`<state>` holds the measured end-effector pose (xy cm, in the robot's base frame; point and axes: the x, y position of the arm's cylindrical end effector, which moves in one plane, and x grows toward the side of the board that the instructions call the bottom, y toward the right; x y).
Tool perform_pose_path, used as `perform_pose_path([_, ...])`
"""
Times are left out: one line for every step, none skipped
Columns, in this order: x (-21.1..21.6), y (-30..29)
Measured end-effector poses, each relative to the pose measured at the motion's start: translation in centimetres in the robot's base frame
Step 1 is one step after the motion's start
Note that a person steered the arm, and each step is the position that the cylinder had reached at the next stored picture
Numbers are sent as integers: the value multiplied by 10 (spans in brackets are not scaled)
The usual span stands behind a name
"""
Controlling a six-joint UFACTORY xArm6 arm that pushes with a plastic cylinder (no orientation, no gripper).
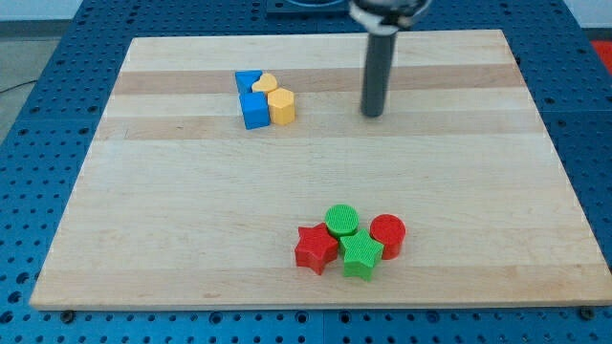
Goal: Push the yellow heart slightly towards the right of the board
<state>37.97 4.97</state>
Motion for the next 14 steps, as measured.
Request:
perform_pose_path([9, -28])
perform_pose_path([17, -46])
perform_pose_path([28, -76])
perform_pose_path([28, -108])
perform_pose_path([19, -124])
perform_pose_path([-2, -131])
perform_pose_path([-23, -138])
perform_pose_path([-43, -147])
perform_pose_path([-55, -156])
perform_pose_path([-70, -156])
perform_pose_path([-70, -154])
perform_pose_path([-70, -142])
perform_pose_path([-65, -110])
perform_pose_path([-62, -58])
